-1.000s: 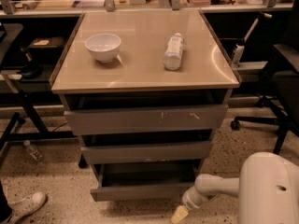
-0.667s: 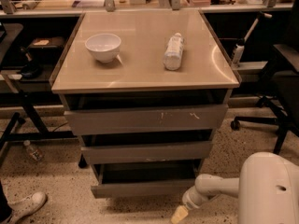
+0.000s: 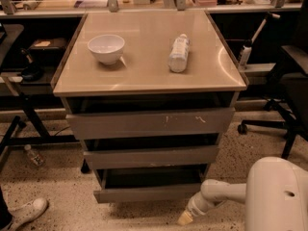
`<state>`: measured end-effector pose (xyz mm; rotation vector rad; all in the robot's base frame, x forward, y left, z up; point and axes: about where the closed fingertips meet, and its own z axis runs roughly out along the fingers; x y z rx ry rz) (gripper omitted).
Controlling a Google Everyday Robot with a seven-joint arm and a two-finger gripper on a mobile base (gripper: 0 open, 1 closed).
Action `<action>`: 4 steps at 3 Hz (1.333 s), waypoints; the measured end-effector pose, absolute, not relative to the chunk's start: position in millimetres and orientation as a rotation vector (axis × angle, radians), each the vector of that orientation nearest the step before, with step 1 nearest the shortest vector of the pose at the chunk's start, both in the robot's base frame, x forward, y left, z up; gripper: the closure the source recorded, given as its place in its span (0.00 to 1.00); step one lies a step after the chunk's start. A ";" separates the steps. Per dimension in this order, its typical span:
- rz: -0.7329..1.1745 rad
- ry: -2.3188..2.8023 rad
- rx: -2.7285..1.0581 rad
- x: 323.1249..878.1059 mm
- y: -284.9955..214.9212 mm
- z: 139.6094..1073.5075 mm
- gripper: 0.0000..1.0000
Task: Close bottom drawer
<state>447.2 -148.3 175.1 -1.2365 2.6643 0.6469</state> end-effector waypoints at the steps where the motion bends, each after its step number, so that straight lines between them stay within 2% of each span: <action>1: 0.647 2.664 -1.237 447.4 -148.3 175.1 0.66; 2: 0.614 2.628 -1.249 476.0 -150.2 180.7 0.89; 3: 0.522 2.582 -1.267 523.9 -152.4 186.8 1.00; 4: 0.474 2.543 -1.259 557.4 -151.4 183.9 1.00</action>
Offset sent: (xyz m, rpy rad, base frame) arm 0.0733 -0.0068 0.0170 -0.0051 -0.1055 0.0194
